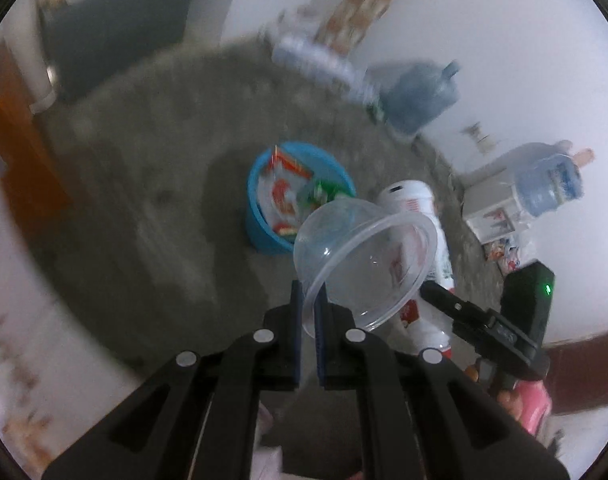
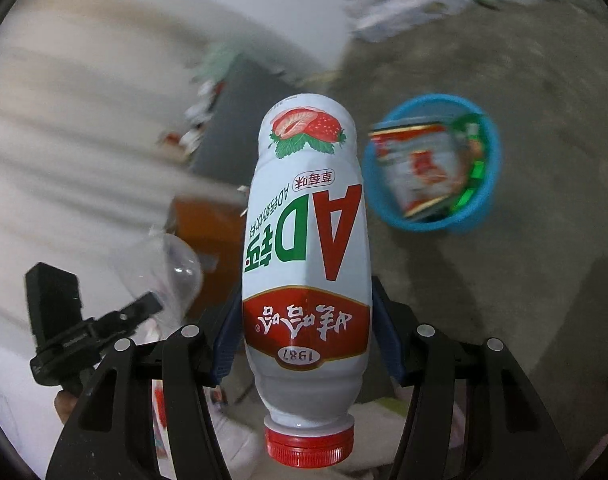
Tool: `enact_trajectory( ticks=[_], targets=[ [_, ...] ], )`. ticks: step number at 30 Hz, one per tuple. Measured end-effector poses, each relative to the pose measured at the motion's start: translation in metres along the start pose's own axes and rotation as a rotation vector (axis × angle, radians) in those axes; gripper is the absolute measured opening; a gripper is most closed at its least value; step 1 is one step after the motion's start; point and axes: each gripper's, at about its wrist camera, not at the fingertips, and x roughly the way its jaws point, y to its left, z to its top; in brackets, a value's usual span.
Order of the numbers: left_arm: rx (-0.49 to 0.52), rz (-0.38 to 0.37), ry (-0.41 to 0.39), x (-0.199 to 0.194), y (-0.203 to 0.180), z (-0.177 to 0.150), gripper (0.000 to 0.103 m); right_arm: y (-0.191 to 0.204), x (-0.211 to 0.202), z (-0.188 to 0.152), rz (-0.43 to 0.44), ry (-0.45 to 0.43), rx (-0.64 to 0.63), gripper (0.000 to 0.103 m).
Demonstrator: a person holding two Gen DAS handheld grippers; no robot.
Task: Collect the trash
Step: 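Carry the bottle and cup to the wastebasket and open both grippers, then move both grippers back to the table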
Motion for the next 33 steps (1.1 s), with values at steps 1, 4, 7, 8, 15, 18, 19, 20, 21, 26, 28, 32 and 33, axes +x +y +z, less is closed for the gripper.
enact_trajectory(
  ticks=[1, 4, 7, 8, 15, 18, 19, 20, 21, 26, 28, 32, 33],
  targets=[
    [-0.023, 0.010, 0.044, 0.025, -0.002, 0.014, 0.005, -0.009, 0.005, 0.009, -0.007, 0.001, 0.023, 0.055],
    [-0.073, 0.022, 0.111, 0.073, -0.004, 0.039, 0.005, -0.030, 0.028, 0.029, -0.021, 0.018, 0.083, 0.055],
    [-0.120, 0.040, 0.158, 0.117, -0.002, 0.062, 0.005, -0.048, 0.054, 0.050, -0.043, 0.054, 0.125, 0.055],
    [-0.130, 0.055, 0.168, 0.132, -0.003, 0.072, 0.005, -0.052, 0.060, 0.056, -0.049, 0.064, 0.132, 0.055],
    [-0.210, 0.021, 0.133, 0.175, -0.003, 0.111, 0.044, -0.100, 0.101, 0.113, -0.073, 0.052, 0.253, 0.074],
    [-0.216, 0.008, 0.102, 0.170, -0.006, 0.113, 0.048, -0.114, 0.099, 0.113, -0.099, 0.024, 0.302, 0.074],
    [-0.208, 0.000, 0.109, 0.170, -0.007, 0.111, 0.048, -0.116, 0.095, 0.108, -0.087, 0.015, 0.310, 0.074],
    [-0.192, -0.006, 0.116, 0.166, -0.008, 0.108, 0.048, -0.116, 0.091, 0.102, -0.082, 0.007, 0.311, 0.074],
    [-0.179, -0.013, 0.116, 0.162, -0.009, 0.106, 0.048, -0.116, 0.089, 0.101, -0.085, 0.003, 0.309, 0.074],
    [-0.174, -0.056, 0.094, 0.130, -0.009, 0.096, 0.048, -0.113, 0.066, 0.077, -0.085, -0.027, 0.315, 0.074],
    [-0.163, -0.079, 0.085, 0.108, -0.010, 0.089, 0.048, -0.112, 0.060, 0.070, -0.083, -0.041, 0.319, 0.074],
    [-0.109, -0.114, 0.039, 0.053, -0.011, 0.068, 0.057, -0.092, 0.038, 0.050, -0.068, -0.060, 0.290, 0.074],
    [-0.098, -0.123, 0.019, 0.036, -0.010, 0.060, 0.061, -0.087, 0.037, 0.048, -0.066, -0.064, 0.280, 0.074]
  ],
)
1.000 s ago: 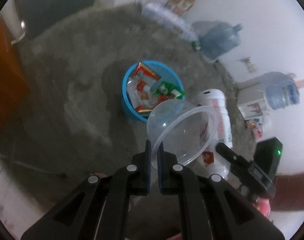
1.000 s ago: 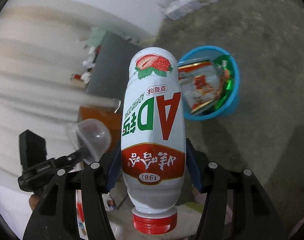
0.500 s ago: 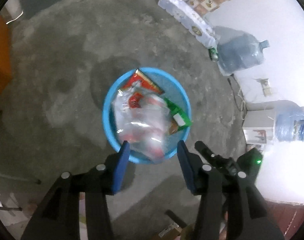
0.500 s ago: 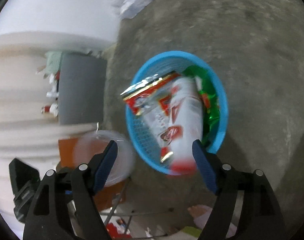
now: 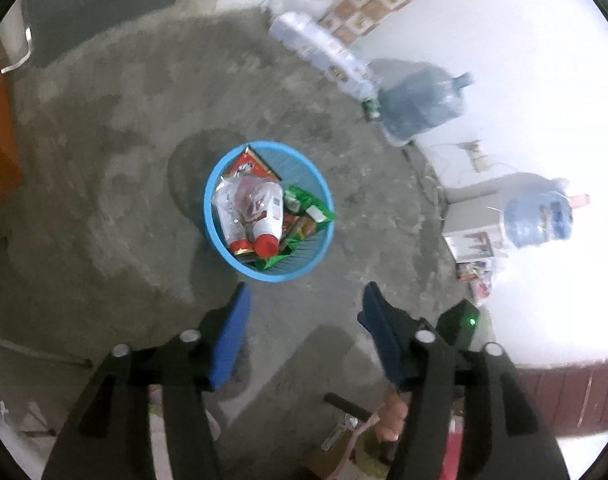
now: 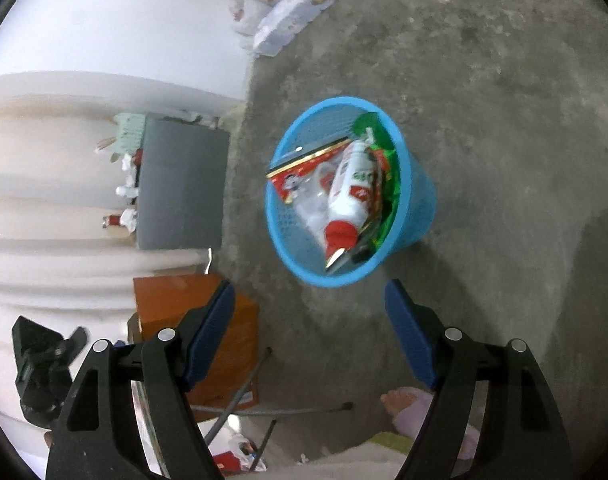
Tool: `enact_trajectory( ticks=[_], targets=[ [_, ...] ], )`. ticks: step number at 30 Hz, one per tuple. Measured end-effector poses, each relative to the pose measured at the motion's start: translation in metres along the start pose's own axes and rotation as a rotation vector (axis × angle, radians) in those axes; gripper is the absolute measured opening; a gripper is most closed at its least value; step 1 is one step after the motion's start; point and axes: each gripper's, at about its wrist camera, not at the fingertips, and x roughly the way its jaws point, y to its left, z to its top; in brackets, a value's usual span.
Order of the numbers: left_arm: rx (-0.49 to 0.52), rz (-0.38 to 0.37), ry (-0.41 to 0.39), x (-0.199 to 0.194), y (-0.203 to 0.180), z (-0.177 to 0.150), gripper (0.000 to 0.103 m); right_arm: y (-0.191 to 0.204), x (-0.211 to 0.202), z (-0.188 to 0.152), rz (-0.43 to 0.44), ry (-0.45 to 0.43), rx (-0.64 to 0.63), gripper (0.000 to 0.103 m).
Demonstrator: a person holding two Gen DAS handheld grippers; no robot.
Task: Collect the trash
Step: 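Move both grippers back to the table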
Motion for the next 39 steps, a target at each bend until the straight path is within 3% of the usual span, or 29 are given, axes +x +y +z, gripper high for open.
enact_trajectory(
  ticks=[5, 9, 12, 15, 23, 27, 32, 39],
  targets=[
    [0.023, -0.018, -0.118, -0.089, 0.013, -0.057, 0.072, 0.029, -0.024, -0.028, 0.035, -0.005, -0.072, 0.081],
    [-0.002, 0.007, -0.239, -0.147, 0.034, -0.114, 0.077, 0.066, -0.041, -0.056, 0.053, 0.020, -0.206, 0.082],
    [-0.003, 0.082, -0.341, -0.187, 0.051, -0.164, 0.081, 0.090, -0.048, -0.073, 0.044, 0.041, -0.308, 0.082],
    [-0.008, 0.170, -0.395, -0.218, 0.072, -0.204, 0.082, 0.117, -0.047, -0.094, 0.051, 0.093, -0.415, 0.085],
    [-0.141, 0.381, -0.609, -0.312, 0.136, -0.310, 0.089, 0.174, -0.044, -0.155, 0.102, 0.176, -0.633, 0.089],
    [-0.207, 0.452, -0.679, -0.338, 0.164, -0.350, 0.092, 0.201, -0.034, -0.190, 0.119, 0.246, -0.753, 0.089],
    [-0.260, 0.474, -0.720, -0.349, 0.193, -0.387, 0.095, 0.229, -0.024, -0.237, 0.126, 0.321, -0.896, 0.089],
    [-0.248, 0.502, -0.643, -0.319, 0.223, -0.369, 0.097, 0.270, -0.009, -0.295, 0.141, 0.410, -1.078, 0.089]
  ],
)
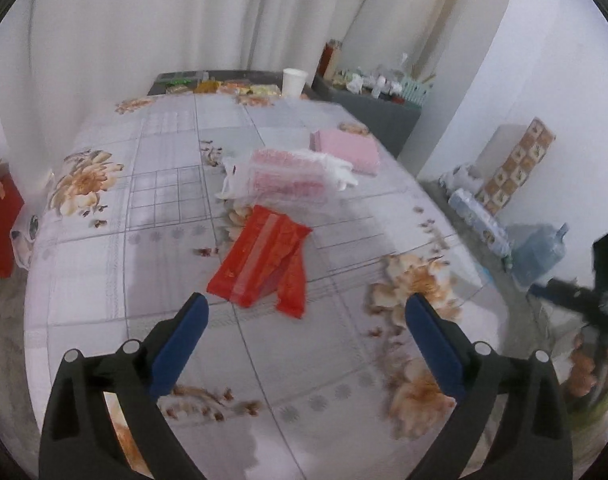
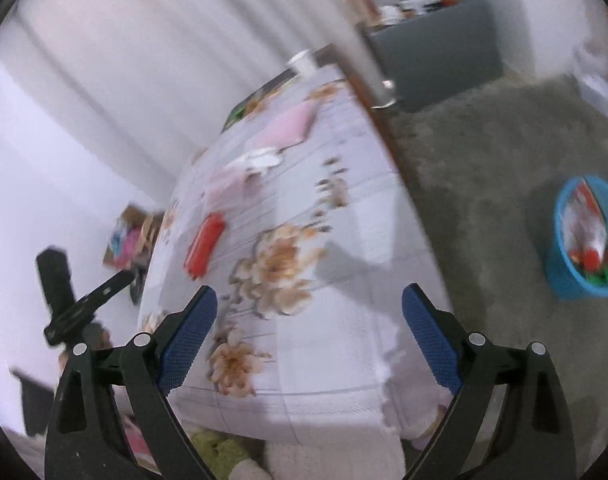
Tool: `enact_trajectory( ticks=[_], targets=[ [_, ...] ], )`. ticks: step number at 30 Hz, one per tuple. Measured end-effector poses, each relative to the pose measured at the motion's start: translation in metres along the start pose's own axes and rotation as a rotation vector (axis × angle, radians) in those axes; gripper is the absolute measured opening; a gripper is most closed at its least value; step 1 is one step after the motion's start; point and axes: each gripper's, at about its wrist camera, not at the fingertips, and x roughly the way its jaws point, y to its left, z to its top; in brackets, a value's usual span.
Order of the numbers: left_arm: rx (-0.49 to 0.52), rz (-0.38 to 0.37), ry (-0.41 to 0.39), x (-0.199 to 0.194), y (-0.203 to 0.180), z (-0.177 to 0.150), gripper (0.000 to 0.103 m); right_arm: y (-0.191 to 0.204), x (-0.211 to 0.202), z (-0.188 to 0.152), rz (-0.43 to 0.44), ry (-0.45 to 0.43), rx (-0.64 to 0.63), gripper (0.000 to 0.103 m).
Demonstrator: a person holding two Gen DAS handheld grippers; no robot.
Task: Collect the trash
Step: 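Move both grippers back to the table, then grasp the pink mesh sponge with the right gripper while the left approaches the red wrappers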
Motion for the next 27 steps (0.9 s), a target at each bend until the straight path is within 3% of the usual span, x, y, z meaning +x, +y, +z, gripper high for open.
enact_trajectory(
  ticks=[8, 18, 27],
  targets=[
    [0.058, 0.029, 0.074, 0.054, 0.011, 0.016, 0.097, 0.060, 0.037, 0.058, -0.029, 0.007, -0.277, 0.094],
    [0.065, 0.067, 0.077, 0.079, 0.018, 0.022, 0.097, 0.103, 0.159, 0.157, -0.152, 0.103, -0.622, 0.095],
    [-0.005, 0.049, 0.120, 0.097, 0.031, 0.020, 0.097, 0.098, 0.260, 0.209, -0.248, 0.233, -0.665, 0.095]
  ],
)
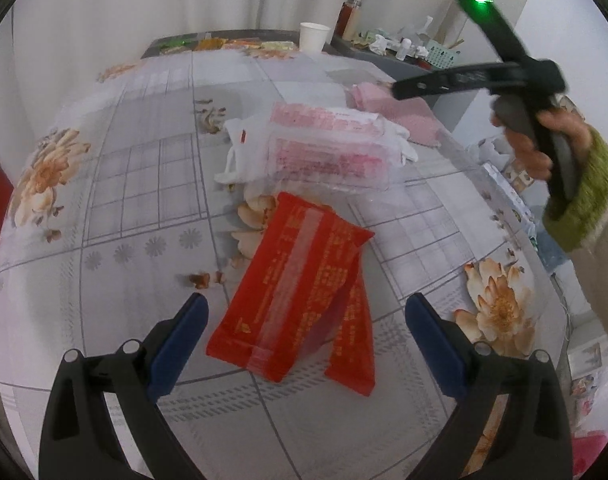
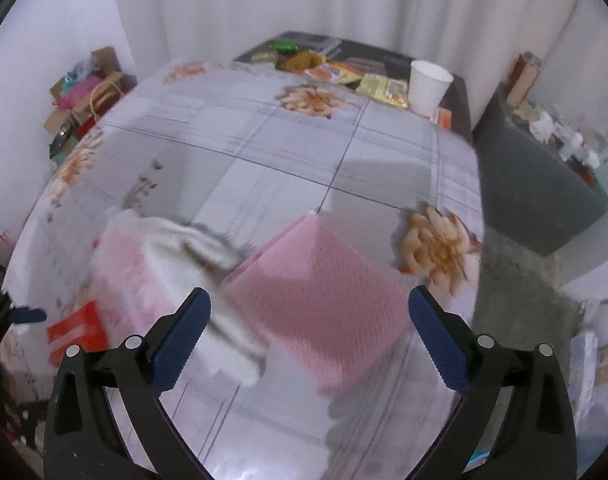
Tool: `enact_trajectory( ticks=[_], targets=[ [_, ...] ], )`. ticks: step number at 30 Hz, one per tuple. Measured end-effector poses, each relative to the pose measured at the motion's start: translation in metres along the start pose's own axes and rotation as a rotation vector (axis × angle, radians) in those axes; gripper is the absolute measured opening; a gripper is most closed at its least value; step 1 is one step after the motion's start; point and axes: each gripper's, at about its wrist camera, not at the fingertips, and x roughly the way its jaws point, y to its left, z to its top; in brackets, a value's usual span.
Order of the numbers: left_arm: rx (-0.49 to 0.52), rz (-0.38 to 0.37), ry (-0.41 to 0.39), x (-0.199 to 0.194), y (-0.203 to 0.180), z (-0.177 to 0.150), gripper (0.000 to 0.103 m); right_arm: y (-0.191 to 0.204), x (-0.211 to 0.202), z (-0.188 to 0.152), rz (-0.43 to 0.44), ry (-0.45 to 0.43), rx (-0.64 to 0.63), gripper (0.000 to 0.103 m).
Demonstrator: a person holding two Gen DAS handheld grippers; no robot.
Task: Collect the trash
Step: 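Grasp the pink mesh sponge with the right gripper while the left approaches the red wrappers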
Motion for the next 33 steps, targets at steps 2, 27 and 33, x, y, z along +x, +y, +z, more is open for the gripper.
enact_trajectory(
  ticks=[2, 27, 33],
  targets=[
    [-0.007, -0.002, -0.001, 0.002, 0.002, -0.001, 0.097, -0.002, 0.012, 0.007, 0.001, 0.019, 0.007, 0.095],
    [-0.125, -0.014, -0.044, -0.009, 0.013, -0.020, 0.044, -0.007, -0.061, -0.187, -0.012, 0.068, 0.552, 0.094],
    [-0.169, -0.065, -0.020, -0.024, 0.006, -0.046, 0.035, 0.047, -0.094, -0.237, -0.004, 0.052, 0.578, 0.094]
  ],
)
